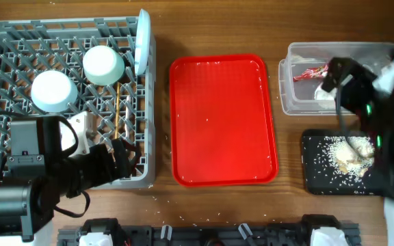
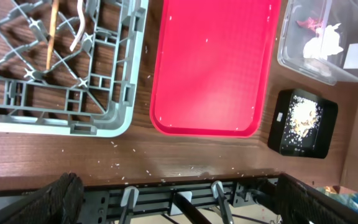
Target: Sort waste into correct bins and load items into the dishwasher rack
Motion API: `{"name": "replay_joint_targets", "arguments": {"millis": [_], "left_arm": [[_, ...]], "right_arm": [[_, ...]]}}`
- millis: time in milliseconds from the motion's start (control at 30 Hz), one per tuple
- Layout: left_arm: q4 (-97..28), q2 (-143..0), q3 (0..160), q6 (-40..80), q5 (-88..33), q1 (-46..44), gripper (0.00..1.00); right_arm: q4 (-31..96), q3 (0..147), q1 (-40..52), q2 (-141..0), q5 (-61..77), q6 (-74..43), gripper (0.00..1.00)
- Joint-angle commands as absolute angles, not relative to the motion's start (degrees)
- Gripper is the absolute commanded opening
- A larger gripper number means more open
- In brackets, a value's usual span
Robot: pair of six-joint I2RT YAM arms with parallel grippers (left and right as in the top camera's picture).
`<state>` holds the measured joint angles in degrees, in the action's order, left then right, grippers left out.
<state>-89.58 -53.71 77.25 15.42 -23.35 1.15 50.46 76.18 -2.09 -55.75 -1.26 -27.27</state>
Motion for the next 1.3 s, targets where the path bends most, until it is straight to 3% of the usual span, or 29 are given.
{"name": "replay_joint_targets", "arguments": {"millis": [0,267,467,667,1000,1167,1267], "left_arm": [[-89.4,-53.7,77.9,15.9,-22.8,1.4,1.0],[-89.4,-53.7,77.9,15.9,-22.8,1.4,1.0],[-89.4,-53.7,77.9,15.9,-22.8,1.4,1.0],[-89.4,-53.7,77.9,15.9,-22.8,1.4,1.0],[-89.4,-53.7,77.9,15.9,-22.8,1.4,1.0],[-89.5,-53.7,77.9,15.9,-22.8,1.4,1.0],[-89.5,-53.7,77.9,15.9,-22.8,1.4,1.0]], "right_arm": [[39.3,59.5,-2.1,-44.4,2.6,-25.5,1.0],[9.1,21.6,-2.1,-17.9,12.1,-25.6,1.0],[-6.4,6.6,-2.1,-9.2,15.4,-27.1,1.0],[-9.9,0.5,-2.1,-3.6,12.4,-27.0,1.0],[-0.5,0.3,-2.1,-0.2,7.6,-19.4,1.0],[-0.3,0.3,-2.1,-0.2,6.9,3.0,1.0],[0.1,0.3,-2.1,-0.2,4.5,4.1,1.0]]}}
